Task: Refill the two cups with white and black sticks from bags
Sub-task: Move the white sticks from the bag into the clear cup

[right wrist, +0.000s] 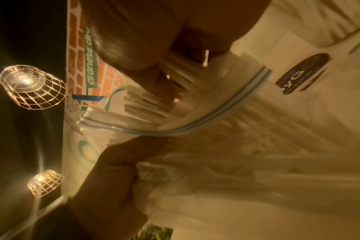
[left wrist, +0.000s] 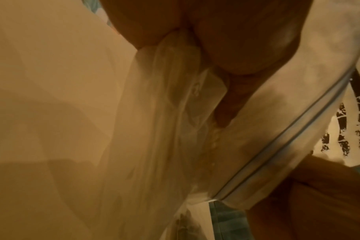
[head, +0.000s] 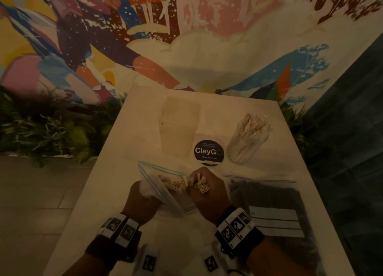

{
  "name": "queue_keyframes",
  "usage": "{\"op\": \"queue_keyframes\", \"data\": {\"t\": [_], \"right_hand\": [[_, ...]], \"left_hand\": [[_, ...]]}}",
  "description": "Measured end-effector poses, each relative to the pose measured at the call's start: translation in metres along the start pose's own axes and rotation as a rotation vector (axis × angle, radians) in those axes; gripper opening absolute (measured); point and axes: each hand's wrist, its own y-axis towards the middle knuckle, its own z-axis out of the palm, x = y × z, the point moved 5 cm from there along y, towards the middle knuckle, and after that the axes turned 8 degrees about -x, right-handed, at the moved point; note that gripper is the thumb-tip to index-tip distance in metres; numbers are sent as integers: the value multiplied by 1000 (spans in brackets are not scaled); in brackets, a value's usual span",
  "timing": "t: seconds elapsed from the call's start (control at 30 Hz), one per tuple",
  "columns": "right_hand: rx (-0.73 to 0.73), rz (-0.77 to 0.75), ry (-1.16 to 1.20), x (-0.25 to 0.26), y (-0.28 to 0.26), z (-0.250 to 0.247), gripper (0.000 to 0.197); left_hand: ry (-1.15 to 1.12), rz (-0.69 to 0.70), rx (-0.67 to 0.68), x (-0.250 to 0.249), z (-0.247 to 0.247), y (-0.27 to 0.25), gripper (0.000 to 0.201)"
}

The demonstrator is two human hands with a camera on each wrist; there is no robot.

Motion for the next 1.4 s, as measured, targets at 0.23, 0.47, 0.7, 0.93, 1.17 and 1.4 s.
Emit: {"op": "queue_keyframes", "data": {"t": [0.23,0.47,0.7,0.93,1.17,1.4], "right_hand": [[57,-28,-257,-11,6,4,27],[175,58,-189,-27,8,16,26],[80,76,-93,-19,6,13,5],[-56,221,263,-11,8,3,35],[-83,214,602,12,17,-14,34],[-151,113,685,35,26,-36,60]], "left_hand": [[58,15,31,1,-2,1,28],[122,0,50,17,-2,4,38],[156,26,87,10,-3,2,44],[53,-89,35,28,-4,1,29],[81,-45,50,20,-3,1,37],[40,-76,51,21,-3,1,34]]}}
